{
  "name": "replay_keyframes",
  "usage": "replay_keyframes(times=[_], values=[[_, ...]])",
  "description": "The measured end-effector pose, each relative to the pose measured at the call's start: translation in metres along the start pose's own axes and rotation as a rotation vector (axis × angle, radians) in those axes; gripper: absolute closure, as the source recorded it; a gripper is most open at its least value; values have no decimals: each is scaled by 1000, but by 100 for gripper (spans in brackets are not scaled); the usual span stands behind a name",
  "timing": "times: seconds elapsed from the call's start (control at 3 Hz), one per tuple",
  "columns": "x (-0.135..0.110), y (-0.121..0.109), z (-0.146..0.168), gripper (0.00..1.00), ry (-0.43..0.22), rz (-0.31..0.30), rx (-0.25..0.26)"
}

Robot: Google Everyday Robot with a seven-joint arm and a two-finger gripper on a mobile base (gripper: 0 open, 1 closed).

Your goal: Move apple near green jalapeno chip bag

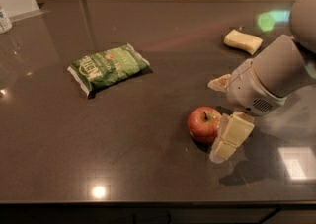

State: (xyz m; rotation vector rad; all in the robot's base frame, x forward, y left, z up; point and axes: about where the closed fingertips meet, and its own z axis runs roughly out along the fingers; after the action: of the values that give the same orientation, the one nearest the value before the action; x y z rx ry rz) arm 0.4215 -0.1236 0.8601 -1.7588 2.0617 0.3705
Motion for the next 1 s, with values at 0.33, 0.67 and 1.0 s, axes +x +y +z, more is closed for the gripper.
replay_keyframes(times=[0.33,0.67,1.0], values=[[2,2,15,0,3,-7,-18],[2,2,20,18,3,1,-25],[-6,-1,17,41,-16,4,-29]])
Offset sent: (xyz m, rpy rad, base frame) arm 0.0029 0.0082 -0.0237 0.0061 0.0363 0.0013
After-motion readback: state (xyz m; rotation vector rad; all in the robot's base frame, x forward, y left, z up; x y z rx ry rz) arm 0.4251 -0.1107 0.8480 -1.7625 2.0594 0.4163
